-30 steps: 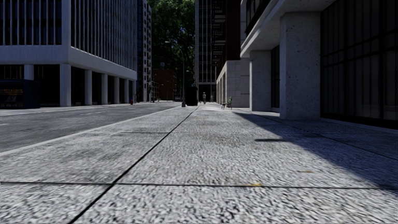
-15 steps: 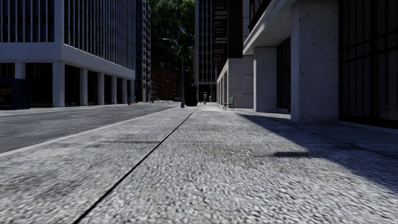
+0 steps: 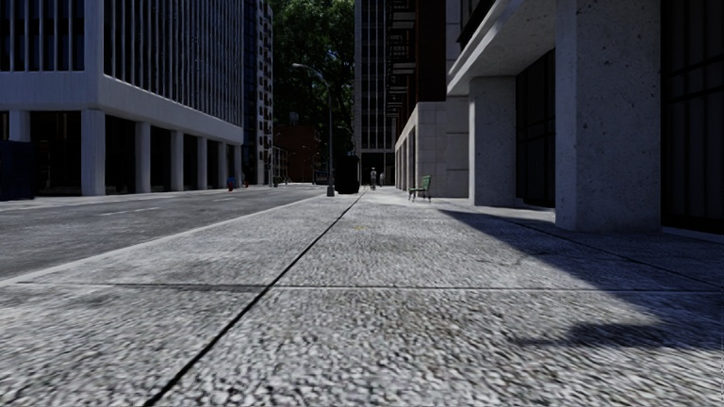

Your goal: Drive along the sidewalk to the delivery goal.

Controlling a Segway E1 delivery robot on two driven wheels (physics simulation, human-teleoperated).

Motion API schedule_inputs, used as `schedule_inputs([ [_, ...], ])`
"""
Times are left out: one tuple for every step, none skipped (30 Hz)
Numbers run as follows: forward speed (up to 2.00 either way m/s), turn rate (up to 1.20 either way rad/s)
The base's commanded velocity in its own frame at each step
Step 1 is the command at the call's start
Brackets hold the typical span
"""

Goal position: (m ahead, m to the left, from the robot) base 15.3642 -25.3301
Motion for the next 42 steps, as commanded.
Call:
schedule_inputs([
  [2.0, 0.0],
  [2.0, 0.0],
  [2.0, 0.0],
  [2.0, 0.0],
  [2.0, 0.0],
  [2.0, 0.0],
  [2.0, 0.0],
  [2.0, 0.0],
  [2.0, 0.0],
  [2.0, 0.0],
  [2.0, 0.0],
  [2.0, 0.0],
  [2.0, 0.0],
  [2.0, 0.0],
  [2.0, 0.0],
  [2.0, 0.0],
  [2.0, 0.0],
  [2.0, 0.0],
  [2.0, 0.0],
  [2.0, 0.0],
  [2.0, 0.0],
  [2.0, 0.0],
  [2.0, 0.0],
  [2.0, 0.0],
  [2.0, 0.0],
  [2.0, 0.0],
  [2.0, 0.0],
  [2.0, 0.0],
  [2.0, 0.0],
  [2.0, 0.0],
  [2.0, 0.0],
  [2.0, 0.0],
  [2.0, 0.0],
  [2.0, 0.0],
  [2.0, 0.0],
  [2.0, 0.0],
  [2.0, 0.0],
  [2.0, -0.42],
  [2.0, -0.89],
  [2.0, -1.07],
  [2.0, -1.09],
  [2.0, -1.09],
])
